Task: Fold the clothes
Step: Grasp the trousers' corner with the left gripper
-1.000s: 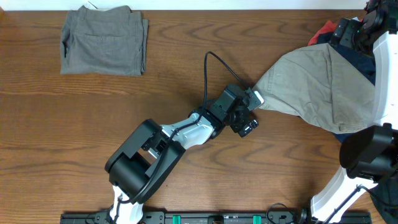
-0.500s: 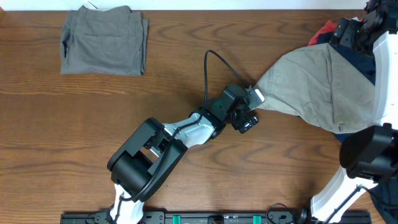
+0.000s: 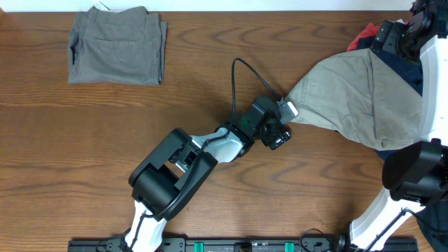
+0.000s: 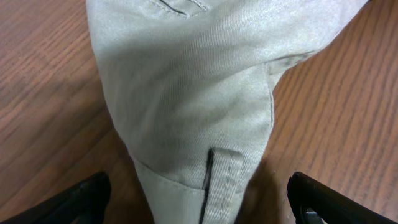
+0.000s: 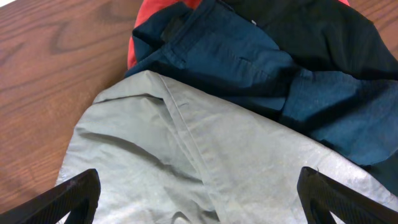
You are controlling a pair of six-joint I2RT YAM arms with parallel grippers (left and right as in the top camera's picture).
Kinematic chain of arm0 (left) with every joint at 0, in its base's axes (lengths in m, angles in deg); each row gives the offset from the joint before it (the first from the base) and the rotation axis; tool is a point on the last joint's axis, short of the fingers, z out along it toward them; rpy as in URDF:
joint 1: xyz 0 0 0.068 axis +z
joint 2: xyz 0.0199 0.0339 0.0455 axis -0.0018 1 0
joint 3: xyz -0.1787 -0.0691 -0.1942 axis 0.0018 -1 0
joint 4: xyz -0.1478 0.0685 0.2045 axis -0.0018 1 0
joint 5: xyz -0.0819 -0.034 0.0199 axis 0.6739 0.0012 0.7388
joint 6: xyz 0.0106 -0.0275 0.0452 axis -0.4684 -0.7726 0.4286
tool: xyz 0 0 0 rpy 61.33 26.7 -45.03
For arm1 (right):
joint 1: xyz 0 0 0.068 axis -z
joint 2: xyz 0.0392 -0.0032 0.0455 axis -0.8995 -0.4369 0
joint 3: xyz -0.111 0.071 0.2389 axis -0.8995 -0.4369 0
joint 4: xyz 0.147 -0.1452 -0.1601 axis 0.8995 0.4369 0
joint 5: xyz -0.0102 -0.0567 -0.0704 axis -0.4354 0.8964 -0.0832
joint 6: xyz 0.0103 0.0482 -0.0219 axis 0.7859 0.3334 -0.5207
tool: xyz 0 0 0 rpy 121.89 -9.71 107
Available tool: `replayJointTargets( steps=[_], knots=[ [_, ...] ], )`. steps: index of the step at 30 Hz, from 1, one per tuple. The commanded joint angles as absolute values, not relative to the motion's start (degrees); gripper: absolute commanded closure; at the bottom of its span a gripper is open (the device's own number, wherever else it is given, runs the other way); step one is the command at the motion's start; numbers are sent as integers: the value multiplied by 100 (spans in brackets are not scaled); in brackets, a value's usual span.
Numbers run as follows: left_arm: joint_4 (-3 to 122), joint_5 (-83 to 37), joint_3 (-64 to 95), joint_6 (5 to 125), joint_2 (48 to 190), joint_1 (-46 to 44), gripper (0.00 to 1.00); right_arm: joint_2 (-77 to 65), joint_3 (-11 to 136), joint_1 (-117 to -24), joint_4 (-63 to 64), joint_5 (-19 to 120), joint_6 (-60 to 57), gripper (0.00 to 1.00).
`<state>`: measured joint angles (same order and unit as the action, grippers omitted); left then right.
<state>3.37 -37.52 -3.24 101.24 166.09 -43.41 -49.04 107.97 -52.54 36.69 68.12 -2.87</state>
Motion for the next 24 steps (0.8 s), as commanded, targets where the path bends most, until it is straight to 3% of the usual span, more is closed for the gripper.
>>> replayJointTargets(
  steps=[1, 11, 18, 24],
  knots=[
    [226, -3835, -265, 10178, 16675, -4365, 14, -4781, 10823, -5210, 3673, 6812, -198, 1],
    [223, -3835, -265, 10178, 16675, -4363, 57, -4781, 10823, -5210, 3673, 6812, -200, 1],
    [232, -3839, -265, 10178, 16675, -4363, 94, -4781, 10823, -5210, 3673, 6812, -198, 1],
    [234, -5050, -265, 10185, 16581, -4269, 94, -4781, 10823, -5210, 3673, 6812, -200, 1]
  ],
)
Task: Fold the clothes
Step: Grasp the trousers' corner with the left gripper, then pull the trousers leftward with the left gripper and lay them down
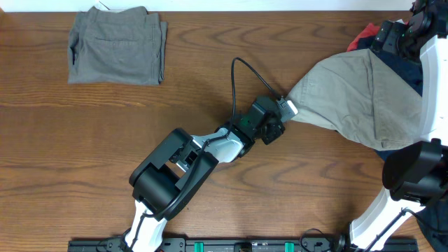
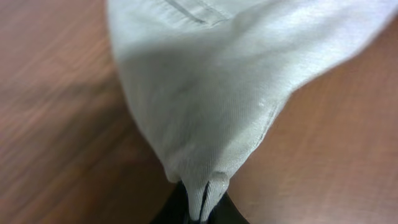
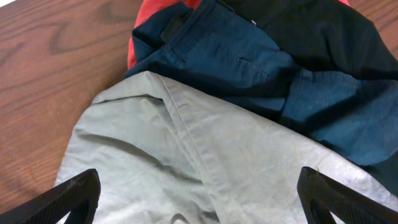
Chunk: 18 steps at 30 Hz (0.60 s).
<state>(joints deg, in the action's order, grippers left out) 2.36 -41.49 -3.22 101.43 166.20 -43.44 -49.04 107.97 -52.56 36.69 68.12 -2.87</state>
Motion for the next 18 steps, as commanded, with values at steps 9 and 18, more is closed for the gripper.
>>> replayJointTargets(
  steps=[9, 18],
  knots=[
    [1010, -6689, -265, 10847, 15619, -3605, 94, -4781, 10823, -5210, 3673, 6812, -198, 1],
    [2691, -7102, -265, 10860, 13955, -2680, 94, -4781, 10823, -5210, 3673, 6812, -200, 1]
  ],
)
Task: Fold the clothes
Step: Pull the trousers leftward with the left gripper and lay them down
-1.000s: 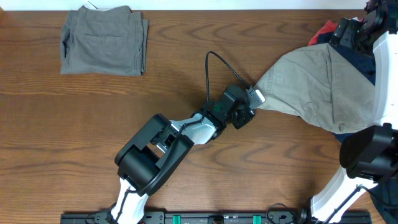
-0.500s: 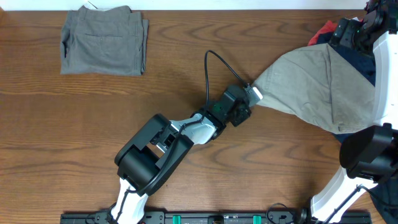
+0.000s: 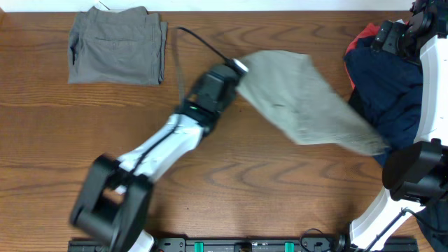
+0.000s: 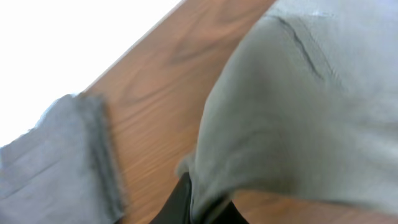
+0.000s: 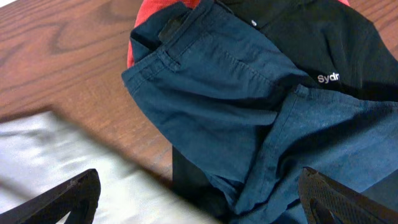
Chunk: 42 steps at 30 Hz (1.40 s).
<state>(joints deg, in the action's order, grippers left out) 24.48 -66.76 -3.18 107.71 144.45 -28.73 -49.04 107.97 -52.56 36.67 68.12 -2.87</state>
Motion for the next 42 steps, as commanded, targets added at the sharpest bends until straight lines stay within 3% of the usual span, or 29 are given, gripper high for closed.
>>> replayJointTargets(
  steps=[1, 20, 29, 32, 33, 34, 35, 36, 39, 42],
  knots=[
    [2875, -7115, -265, 10860, 13800, -2606, 94, -4781, 10823, -5210, 3673, 6812, -198, 1],
    [5342, -7190, -296, 10150, 13319, -1743, 94, -4781, 10823, -5210, 3673, 6812, -198, 1],
    [5696, -9443, -296, 8887, 13284, -1349, 94, -4781, 10823, -5210, 3673, 6812, -200, 1],
    [5821, -9491, -296, 8843, 13280, -1351, 92, -4781, 10823, -5210, 3673, 6812, -198, 1],
    [5849, -9450, -296, 8841, 13280, -1351, 89, -4781, 10823, -5210, 3673, 6812, -200, 1],
    [5886, -9345, -296, 8843, 13280, -1351, 78, -4781, 10823, -5210, 3673, 6812, -198, 1],
    [5910, -9251, -296, 8841, 13280, -1351, 61, -4781, 10823, -5210, 3673, 6812, -200, 1],
    [5932, -9113, -296, 8841, 13280, -1351, 38, -4781, 10823, -5210, 3673, 6812, -198, 1],
    [5939, -8665, -296, 8841, 13280, -1351, 2, -4781, 10823, -5210, 3673, 6812, -200, 1],
    [5937, -8182, -296, 8795, 13280, -1351, 2, -4781, 10823, -5210, 3673, 6812, -200, 1]
  ],
)
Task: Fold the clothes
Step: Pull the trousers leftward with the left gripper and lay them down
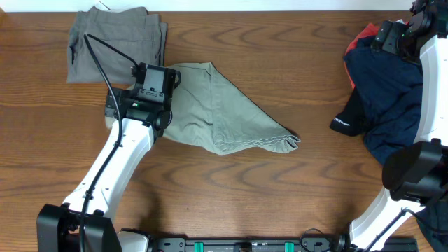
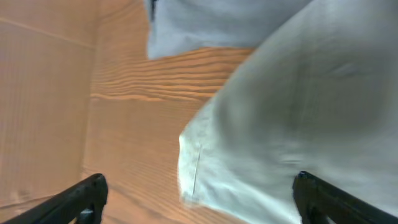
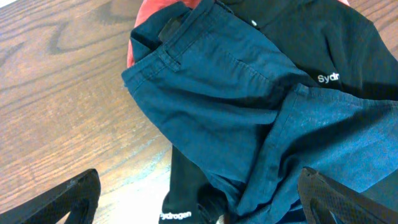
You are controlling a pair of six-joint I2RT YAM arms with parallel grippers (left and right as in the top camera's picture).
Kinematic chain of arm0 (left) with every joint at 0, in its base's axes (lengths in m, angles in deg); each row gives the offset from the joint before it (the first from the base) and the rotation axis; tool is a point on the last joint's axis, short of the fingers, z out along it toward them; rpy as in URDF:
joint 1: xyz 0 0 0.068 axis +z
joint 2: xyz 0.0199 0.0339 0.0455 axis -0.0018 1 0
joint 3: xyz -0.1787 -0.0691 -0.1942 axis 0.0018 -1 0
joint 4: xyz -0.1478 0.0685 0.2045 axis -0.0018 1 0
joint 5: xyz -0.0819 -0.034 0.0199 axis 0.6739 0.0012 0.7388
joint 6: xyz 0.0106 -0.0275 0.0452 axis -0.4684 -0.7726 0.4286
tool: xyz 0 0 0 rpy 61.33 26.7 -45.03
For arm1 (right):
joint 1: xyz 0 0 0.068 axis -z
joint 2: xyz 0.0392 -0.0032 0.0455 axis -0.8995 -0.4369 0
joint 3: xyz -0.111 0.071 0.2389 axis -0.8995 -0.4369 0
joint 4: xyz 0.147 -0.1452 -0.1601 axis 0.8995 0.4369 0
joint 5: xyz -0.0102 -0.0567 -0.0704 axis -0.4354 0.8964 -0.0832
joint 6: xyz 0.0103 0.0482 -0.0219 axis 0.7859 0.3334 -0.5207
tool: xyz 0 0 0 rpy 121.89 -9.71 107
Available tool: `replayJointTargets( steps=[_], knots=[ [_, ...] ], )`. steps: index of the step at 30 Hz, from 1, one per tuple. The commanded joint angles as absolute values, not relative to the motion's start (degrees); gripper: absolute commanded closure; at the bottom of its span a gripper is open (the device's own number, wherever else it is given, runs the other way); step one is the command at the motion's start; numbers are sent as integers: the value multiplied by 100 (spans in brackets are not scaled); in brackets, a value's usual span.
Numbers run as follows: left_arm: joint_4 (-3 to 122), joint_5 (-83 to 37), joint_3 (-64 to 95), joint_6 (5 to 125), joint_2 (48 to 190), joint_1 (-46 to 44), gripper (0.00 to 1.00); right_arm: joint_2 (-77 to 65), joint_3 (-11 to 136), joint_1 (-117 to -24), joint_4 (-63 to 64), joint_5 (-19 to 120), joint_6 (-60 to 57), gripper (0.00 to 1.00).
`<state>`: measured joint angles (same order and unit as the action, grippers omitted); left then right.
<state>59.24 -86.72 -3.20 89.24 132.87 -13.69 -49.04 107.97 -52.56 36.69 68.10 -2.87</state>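
Observation:
A khaki garment [image 1: 224, 115] lies crumpled left of the table's middle, tapering to a point on the right. My left gripper [image 1: 157, 73] stands open over its left edge. In the left wrist view the left gripper [image 2: 199, 199] has its fingers [image 2: 84, 196] wide apart, with the khaki cloth [image 2: 280, 124] below them. A folded grey garment [image 1: 115, 42] rests at the far left. A pile of dark blue, black and red clothes [image 1: 385, 84] sits at the right edge. My right gripper [image 1: 390, 35] hovers open above that pile [image 3: 236, 93], holding nothing.
A black cable [image 1: 105, 52] from the left arm loops over the folded grey garment. A black piece with white lettering [image 3: 186, 214] sticks out of the pile's near side. The right arm's white base [image 1: 392, 203] stands at the front right.
My left gripper was shut on the khaki garment near the table's far middle. Now the gripper is open further left, and the garment lies on the table. The right arm has not moved.
My left gripper stood open around a corner of the khaki garment, which draped over the pile at the right. Then it was shut on that corner. Later the garment was off the pile, at mid-table. Now it lies released beside the folded grey garment.

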Motion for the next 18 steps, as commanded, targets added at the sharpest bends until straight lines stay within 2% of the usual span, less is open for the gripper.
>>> replayJointTargets(
  steps=[1, 5, 18],
  knots=[
    [5937, -8042, -296, 8694, 13280, -1351, 2, -4781, 10823, -5210, 3673, 6812, -200, 1],
    [5939, -7459, -296, 8395, 13280, -1351, 2, -4781, 10823, -5210, 3673, 6812, -198, 1],
    [5948, -4451, -298, 8388, 13280, -1351, 2, -4781, 10823, -5210, 3673, 6812, -198, 1]
  ],
)
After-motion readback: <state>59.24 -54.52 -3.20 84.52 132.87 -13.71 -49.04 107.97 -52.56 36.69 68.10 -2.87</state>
